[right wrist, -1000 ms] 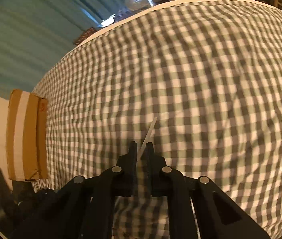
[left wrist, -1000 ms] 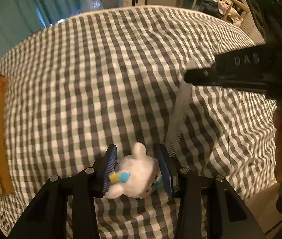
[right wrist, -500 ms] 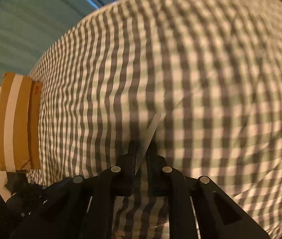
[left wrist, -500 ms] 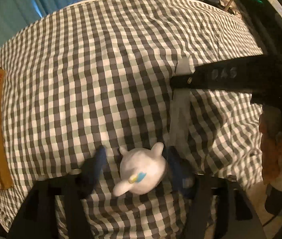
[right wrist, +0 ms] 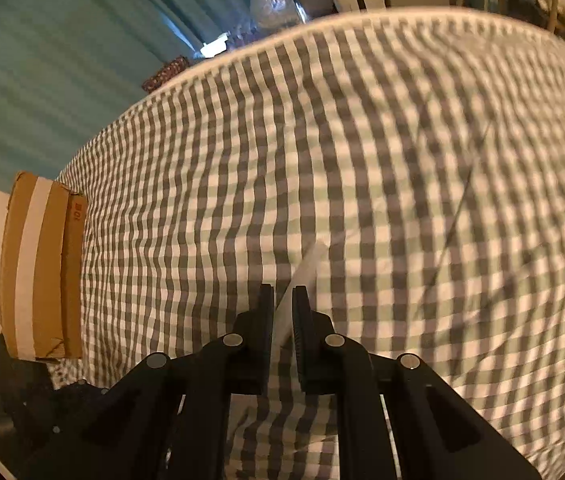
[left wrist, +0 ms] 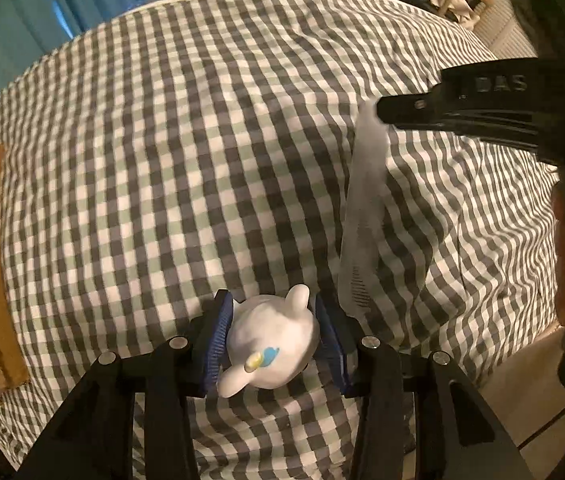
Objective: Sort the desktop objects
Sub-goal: 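Grasp the white figurine with the left tool while the right tool grasps the white comb, then carry the figurine and comb into the cardboard box and release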
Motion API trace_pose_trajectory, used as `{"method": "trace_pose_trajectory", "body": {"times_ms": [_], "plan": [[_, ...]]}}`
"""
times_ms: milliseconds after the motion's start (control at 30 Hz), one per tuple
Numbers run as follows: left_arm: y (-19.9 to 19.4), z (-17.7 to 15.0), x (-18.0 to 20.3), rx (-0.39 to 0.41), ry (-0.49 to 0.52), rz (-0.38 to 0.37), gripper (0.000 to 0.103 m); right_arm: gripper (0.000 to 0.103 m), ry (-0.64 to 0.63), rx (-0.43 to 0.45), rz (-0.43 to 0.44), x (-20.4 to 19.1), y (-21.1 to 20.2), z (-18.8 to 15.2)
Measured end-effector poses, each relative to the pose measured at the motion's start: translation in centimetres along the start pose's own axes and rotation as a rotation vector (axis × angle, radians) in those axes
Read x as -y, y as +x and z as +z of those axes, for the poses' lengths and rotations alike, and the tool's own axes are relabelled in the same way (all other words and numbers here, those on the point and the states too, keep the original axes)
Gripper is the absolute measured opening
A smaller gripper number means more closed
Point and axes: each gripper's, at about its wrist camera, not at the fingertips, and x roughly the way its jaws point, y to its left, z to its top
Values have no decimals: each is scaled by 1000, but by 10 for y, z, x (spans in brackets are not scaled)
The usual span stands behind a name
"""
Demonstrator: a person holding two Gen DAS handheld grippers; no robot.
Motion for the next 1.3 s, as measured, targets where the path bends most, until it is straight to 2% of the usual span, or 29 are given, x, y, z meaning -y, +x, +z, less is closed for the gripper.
{"method": "trace_pose_trajectory", "body": {"times_ms": [100, 167, 233, 300, 367, 433, 467, 500, 533, 600, 700, 800, 867, 900, 1133, 1300], "plan": [[-12, 4, -7, 29, -25, 23, 44, 9, -11, 40, 33, -6, -15, 0], [-25, 7, -21, 78, -90, 51, 44, 9, -43, 78, 56, -13, -31, 0], [-37, 10, -38, 112, -159, 40, 44, 9, -85, 109, 77, -21, -44, -1], [-49, 9, -51, 150, -209, 60, 44, 9, -100, 113, 110, -27, -48, -2], [-58, 3, -71, 175, -271, 47, 44, 9, -117, 91, 120, -36, -43, -3], [-62, 4, -86, 184, -328, 38, 44, 11, -118, 40, 83, -36, -32, -5], [-62, 4, -90, 180, -342, 39, 44, 18, -104, 0, 50, -35, -23, -6], [-55, 10, -85, 178, -351, 46, 44, 41, -78, -43, 20, -31, -13, -7], [-53, 8, -88, 172, -359, 50, 44, 58, -43, -75, 1, -26, -2, -10], [-50, 6, -90, 159, -373, 46, 44, 58, 17, -149, -10, -16, 21, -15], [-46, 13, -89, 156, -378, 32, 44, 58, 72, -205, 0, -9, 42, -17], [-46, 12, -88, 162, -374, 29, 44, 53, 59, -212, 6, -12, 51, -16], [-46, 12, -88, 161, -370, 26, 44, 15, 23, -199, -22, -16, 54, -15], [-45, 12, -89, 159, -372, 26, 44, 9, 12, -193, -2, -18, 55, -14], [-46, 13, -97, 164, -404, 33, 44, 4, -72, -103, 18, -38, 33, -12], [-63, 14, -105, 225, -435, 49, 44, 4, -183, -37, 27, -70, 10, -10]]}}
